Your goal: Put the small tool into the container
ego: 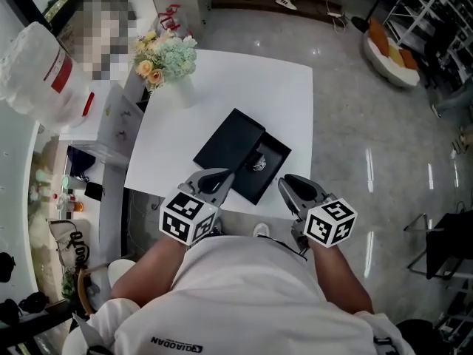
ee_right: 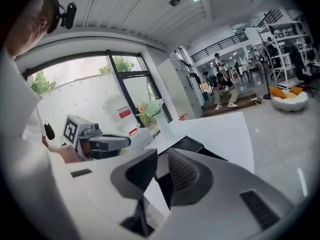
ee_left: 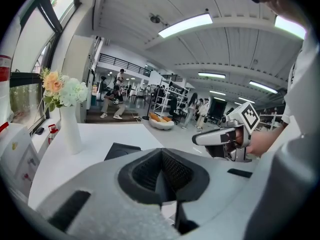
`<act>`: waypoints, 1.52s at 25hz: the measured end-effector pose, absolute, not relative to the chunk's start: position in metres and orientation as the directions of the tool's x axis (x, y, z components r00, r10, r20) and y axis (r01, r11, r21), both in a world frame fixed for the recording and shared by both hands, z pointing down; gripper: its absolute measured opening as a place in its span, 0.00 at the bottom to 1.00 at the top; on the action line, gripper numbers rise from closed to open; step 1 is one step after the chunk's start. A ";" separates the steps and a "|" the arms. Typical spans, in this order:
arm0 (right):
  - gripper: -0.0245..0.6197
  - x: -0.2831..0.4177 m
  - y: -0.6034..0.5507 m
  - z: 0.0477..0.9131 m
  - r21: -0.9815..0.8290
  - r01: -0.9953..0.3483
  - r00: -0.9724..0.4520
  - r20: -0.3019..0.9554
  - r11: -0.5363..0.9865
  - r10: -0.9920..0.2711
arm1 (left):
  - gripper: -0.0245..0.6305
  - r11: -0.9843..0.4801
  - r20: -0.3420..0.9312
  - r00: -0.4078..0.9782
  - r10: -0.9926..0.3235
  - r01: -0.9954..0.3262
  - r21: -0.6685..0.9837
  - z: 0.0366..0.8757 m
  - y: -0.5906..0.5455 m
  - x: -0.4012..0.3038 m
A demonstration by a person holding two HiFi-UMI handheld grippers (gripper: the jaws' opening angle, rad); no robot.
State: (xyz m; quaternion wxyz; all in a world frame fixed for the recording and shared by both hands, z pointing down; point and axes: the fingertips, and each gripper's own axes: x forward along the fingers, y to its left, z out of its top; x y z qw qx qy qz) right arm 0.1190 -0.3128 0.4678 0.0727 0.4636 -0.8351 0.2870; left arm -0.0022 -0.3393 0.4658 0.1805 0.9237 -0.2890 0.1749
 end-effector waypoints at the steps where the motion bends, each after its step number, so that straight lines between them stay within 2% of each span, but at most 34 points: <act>1: 0.16 0.120 -0.311 0.467 -0.409 -0.819 -0.554 0.384 0.402 -0.739 | 0.05 -0.769 0.424 0.774 -0.471 -0.595 0.233 0.464 -0.339 -0.002; 10: 0.05 0.129 -0.312 0.468 -0.385 -0.842 -0.516 0.370 0.378 -0.773 | 0.05 -0.774 0.406 0.780 -0.476 -0.591 0.227 0.456 -0.341 -0.001; 19: 0.05 0.122 -0.317 0.454 -0.354 -0.827 -0.548 0.330 0.438 -0.768 | 0.05 -0.776 0.395 0.785 -0.477 -0.588 0.231 0.452 -0.341 0.001; 38: 0.05 0.116 -0.316 0.455 -0.334 -0.827 -0.551 0.330 0.452 -0.766 | 0.05 -0.774 0.395 0.782 -0.482 -0.591 0.228 0.452 -0.343 -0.001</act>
